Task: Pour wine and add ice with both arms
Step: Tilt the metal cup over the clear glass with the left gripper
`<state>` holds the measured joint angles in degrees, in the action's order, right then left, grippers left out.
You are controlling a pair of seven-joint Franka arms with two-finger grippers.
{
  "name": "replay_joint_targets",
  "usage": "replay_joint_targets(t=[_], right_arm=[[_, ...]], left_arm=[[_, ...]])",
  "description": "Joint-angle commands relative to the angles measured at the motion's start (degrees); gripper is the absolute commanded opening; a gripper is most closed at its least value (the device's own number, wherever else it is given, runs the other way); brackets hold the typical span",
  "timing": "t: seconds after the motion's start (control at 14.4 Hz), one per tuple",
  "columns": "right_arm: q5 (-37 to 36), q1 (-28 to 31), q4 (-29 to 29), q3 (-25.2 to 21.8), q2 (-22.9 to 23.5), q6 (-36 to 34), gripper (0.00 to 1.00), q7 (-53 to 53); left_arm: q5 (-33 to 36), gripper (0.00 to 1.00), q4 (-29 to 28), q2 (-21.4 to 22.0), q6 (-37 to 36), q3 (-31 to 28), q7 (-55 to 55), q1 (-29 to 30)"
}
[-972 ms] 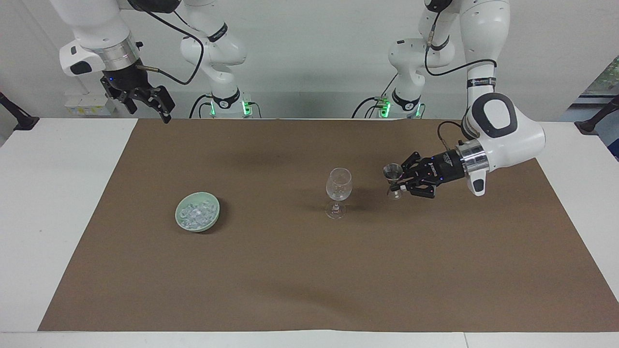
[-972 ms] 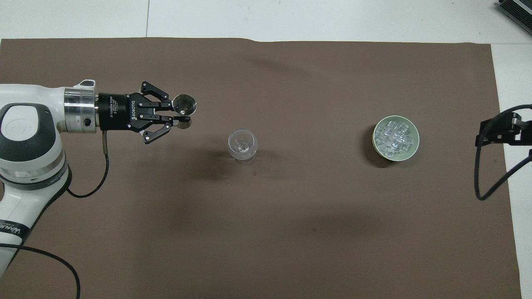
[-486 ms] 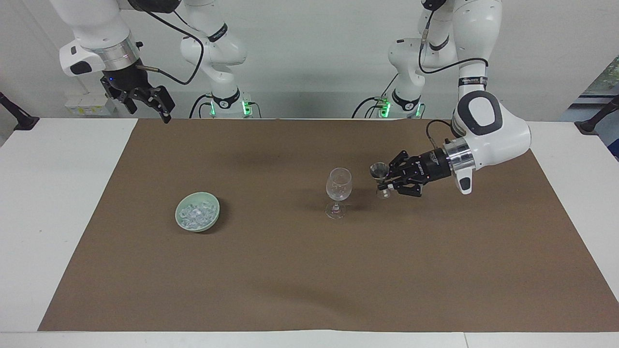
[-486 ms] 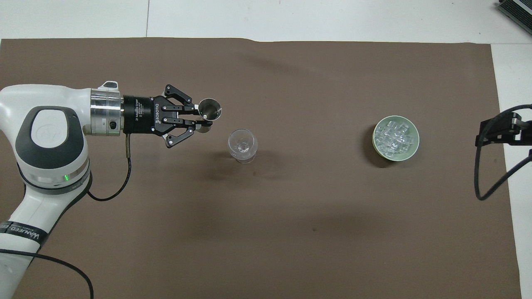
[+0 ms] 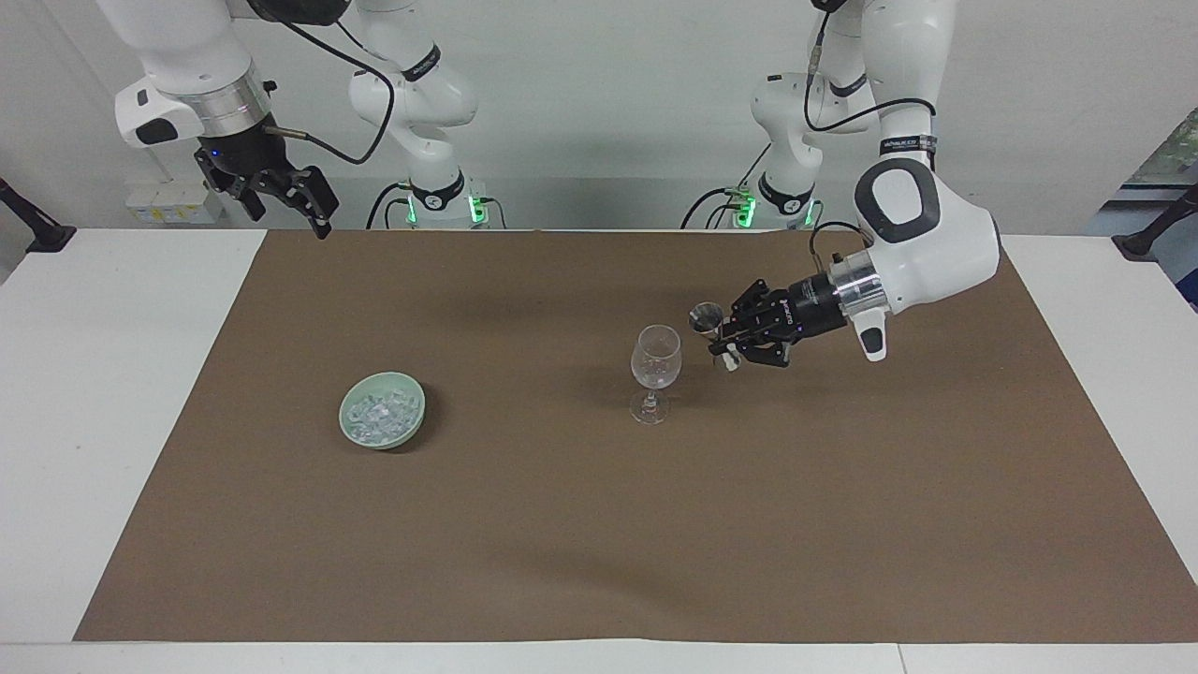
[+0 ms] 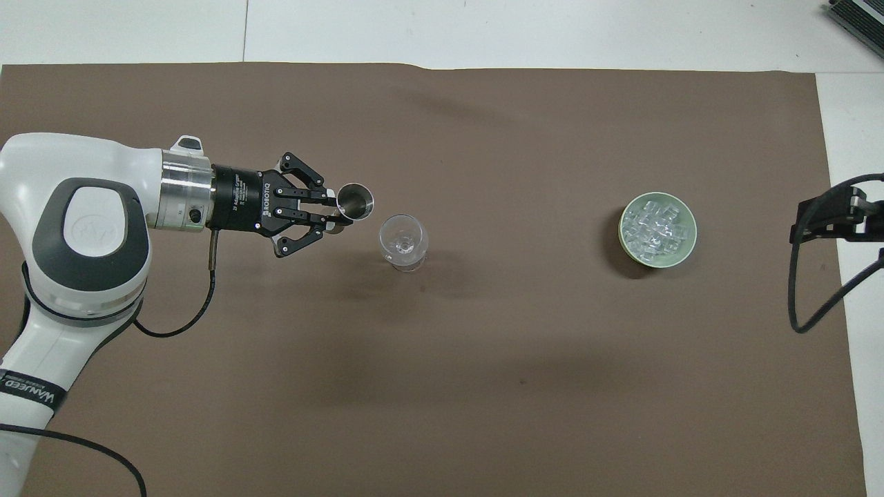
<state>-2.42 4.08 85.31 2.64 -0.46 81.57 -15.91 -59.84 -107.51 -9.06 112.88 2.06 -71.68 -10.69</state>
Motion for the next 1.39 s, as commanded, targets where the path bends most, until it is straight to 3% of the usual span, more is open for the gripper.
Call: replay_joint_targets(t=[0.0, 0.42, 1.32], right_arm=[[0.3, 0.3, 0.5, 0.2, -0.2, 1.0, 1.00, 1.0], [0.3, 0.3, 0.5, 0.2, -0.2, 1.0, 1.00, 1.0], [0.3, 0.3, 0.5, 0.2, -0.2, 1.0, 1.00, 1.0]], left_arm=[[2.9, 0.00, -1.8, 1.9, 1.3, -0.9, -2.0, -2.4], [8.1, 0.00, -1.4, 1.7, 1.2, -0.8, -3.9, -2.7], [19.1, 0.00, 5.2, -0.7, 1.7, -0.7, -15.2, -5.7]])
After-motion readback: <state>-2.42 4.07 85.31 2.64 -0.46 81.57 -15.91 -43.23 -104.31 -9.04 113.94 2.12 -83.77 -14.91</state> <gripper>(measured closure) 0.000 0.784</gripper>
